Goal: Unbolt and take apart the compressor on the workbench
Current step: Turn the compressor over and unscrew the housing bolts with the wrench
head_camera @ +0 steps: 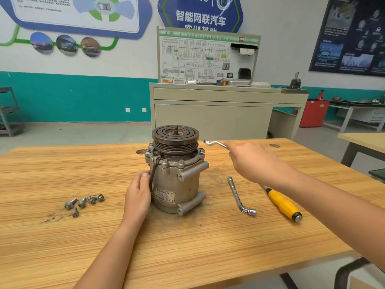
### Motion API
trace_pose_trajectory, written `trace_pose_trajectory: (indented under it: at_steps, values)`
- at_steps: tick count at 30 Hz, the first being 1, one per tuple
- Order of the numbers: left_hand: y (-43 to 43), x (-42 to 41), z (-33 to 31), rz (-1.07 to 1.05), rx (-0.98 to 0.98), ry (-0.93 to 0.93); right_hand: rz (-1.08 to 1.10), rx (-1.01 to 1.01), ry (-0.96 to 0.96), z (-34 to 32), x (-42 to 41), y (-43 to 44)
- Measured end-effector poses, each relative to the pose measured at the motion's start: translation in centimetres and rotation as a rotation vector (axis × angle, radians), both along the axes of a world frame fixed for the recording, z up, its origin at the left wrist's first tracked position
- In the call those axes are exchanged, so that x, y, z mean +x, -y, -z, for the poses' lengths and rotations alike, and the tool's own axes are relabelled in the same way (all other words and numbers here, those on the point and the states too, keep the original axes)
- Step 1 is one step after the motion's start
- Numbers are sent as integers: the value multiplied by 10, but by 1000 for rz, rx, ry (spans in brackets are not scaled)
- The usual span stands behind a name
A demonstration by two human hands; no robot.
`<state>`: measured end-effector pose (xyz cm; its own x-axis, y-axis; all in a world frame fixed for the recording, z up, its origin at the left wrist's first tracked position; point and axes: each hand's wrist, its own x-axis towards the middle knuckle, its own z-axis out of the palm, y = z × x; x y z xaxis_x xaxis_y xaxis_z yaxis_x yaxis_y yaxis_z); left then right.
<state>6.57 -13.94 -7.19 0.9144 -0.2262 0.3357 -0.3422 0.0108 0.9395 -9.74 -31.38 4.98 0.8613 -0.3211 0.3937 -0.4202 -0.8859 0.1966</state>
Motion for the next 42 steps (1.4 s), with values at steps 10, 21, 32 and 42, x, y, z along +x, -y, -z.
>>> trace_pose_trajectory:
  at_steps: [10, 21, 32, 42]
  values:
    - [0, 1, 1, -2, -3, 5, 32, -114, -91, -4, -1, -16]
    - [0, 1, 0, -10, 9, 20, 55, -272, -305, -21, 3, -56]
    - [-2, 2, 0, 16, -9, -7, 44, -430, -375, -30, 22, 5]
    - [-1, 0, -3, 19, -13, -6, -163, -344, -9, -2, 93, 40]
